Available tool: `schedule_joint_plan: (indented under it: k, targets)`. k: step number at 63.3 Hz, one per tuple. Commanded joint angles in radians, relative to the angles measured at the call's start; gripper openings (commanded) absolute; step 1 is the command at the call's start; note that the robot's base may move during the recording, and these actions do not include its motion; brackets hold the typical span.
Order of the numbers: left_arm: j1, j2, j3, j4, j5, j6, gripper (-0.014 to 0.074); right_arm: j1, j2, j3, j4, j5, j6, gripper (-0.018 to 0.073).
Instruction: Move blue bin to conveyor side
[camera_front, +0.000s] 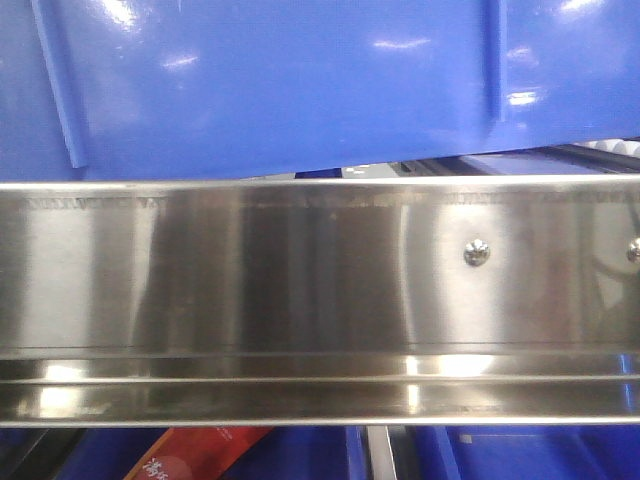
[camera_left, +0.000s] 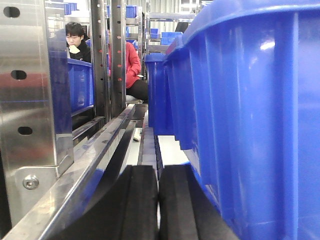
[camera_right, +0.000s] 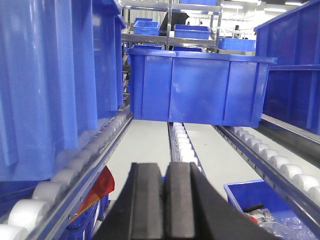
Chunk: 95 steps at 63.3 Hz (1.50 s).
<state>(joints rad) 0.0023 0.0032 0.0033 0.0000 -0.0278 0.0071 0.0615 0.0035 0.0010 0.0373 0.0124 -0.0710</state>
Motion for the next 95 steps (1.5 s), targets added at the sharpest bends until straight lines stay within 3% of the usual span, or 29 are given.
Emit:
schedule_joint_plan:
  k: [1, 9, 17, 22, 26, 41, 49, 59, 63, 69, 76, 95]
  targets:
    - [0.004, -0.003, -0.003, 0.0, -0.016, 0.001, 0.0004, -0.005, -0.004, -0.001, 0.004, -0.029, -0.008, -0.009]
    - [0.004, -0.003, -0.003, 0.0, -0.07, 0.001, 0.0004, -0.005, -0.004, -0.001, 0.004, -0.113, -0.008, -0.009]
    - [0.004, -0.003, -0.004, 0.0, -0.2, 0.001, 0.0004, -0.005, -0.004, -0.001, 0.076, -0.377, -0.007, -0.009]
    - [0.004, -0.003, -0.079, 0.0, -0.157, 0.001, 0.0004, -0.005, -0.004, -0.049, 0.082, -0.393, -0.007, -0.009]
    - [0.004, -0.003, -0.145, 0.006, -0.087, 0.001, 0.0004, -0.005, -0.004, -0.119, 0.082, -0.309, -0.007, -0.009]
    - [0.004, 0.095, -0.489, -0.013, 0.255, 0.001, 0.0004, -0.005, 0.069, -0.526, 0.082, 0.231, -0.007, -0.009]
    - [0.004, 0.273, -0.664, -0.015, 0.395, 0.001, 0.0004, -0.005, 0.219, -0.732, 0.082, 0.428, -0.007, -0.009]
    - [0.004, 0.545, -0.933, -0.015, 0.711, 0.001, 0.0004, -0.005, 0.486, -1.035, 0.082, 0.737, -0.007, -0.009]
    - [0.004, 0.621, -1.022, -0.015, 0.788, 0.001, 0.0004, -0.005, 0.581, -1.147, 0.082, 0.86, -0.007, -0.009]
    - [0.004, 0.716, -1.112, -0.015, 0.816, 0.001, 0.0004, -0.005, 0.703, -1.288, 0.082, 0.984, -0.007, -0.009]
    - [0.004, 0.785, -1.176, -0.015, 0.799, 0.001, 0.0004, -0.005, 0.795, -1.397, 0.082, 1.006, -0.007, -0.009]
    - [0.004, 0.868, -1.199, -0.015, 0.743, 0.001, 0.0004, -0.005, 0.911, -1.456, 0.132, 1.022, -0.022, -0.009]
